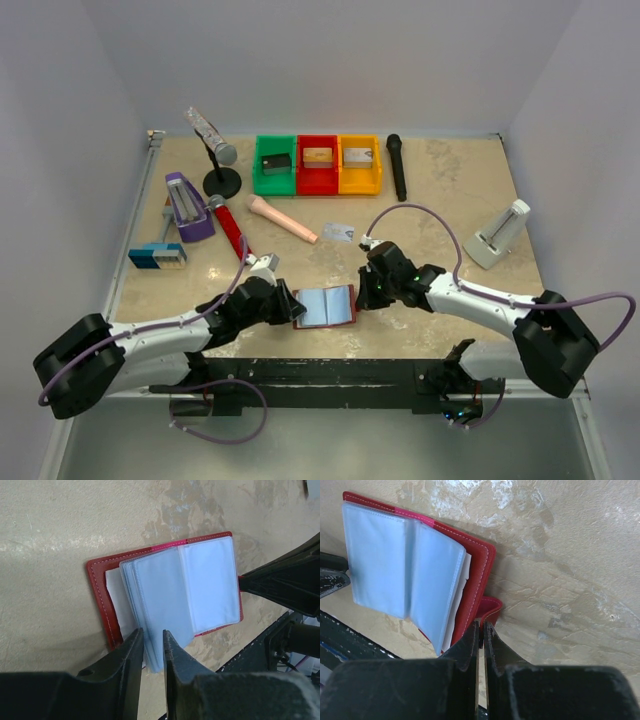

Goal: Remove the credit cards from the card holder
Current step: Remove the credit card from the card holder.

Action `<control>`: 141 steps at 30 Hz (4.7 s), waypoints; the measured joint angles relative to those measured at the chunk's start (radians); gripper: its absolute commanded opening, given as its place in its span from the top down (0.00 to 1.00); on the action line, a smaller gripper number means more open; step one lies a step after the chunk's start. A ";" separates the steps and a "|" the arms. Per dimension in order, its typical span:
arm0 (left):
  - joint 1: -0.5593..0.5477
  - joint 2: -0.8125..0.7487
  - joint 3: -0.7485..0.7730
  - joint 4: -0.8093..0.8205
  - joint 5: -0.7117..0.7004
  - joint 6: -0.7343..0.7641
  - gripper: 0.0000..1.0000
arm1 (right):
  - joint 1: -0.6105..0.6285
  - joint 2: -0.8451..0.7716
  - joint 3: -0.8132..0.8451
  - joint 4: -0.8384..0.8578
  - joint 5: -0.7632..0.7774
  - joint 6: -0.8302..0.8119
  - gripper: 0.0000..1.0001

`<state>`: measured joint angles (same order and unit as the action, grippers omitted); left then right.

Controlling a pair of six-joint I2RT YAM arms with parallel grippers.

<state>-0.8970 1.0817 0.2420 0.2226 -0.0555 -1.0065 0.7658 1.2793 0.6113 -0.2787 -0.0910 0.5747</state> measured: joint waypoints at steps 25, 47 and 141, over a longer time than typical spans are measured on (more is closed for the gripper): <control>-0.005 0.037 0.073 0.057 0.082 0.036 0.73 | 0.000 -0.013 0.000 -0.018 0.003 -0.003 1.00; -0.037 0.090 0.156 0.029 0.095 0.061 0.62 | 0.000 -0.013 -0.001 -0.018 0.002 -0.003 1.00; -0.026 -0.097 -0.022 0.090 -0.121 0.049 1.00 | -0.022 0.030 -0.105 0.467 -0.297 0.208 0.60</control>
<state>-0.9230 0.9848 0.2199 0.3130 -0.1764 -0.9573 0.7441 1.3090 0.5068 0.1879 -0.3882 0.7822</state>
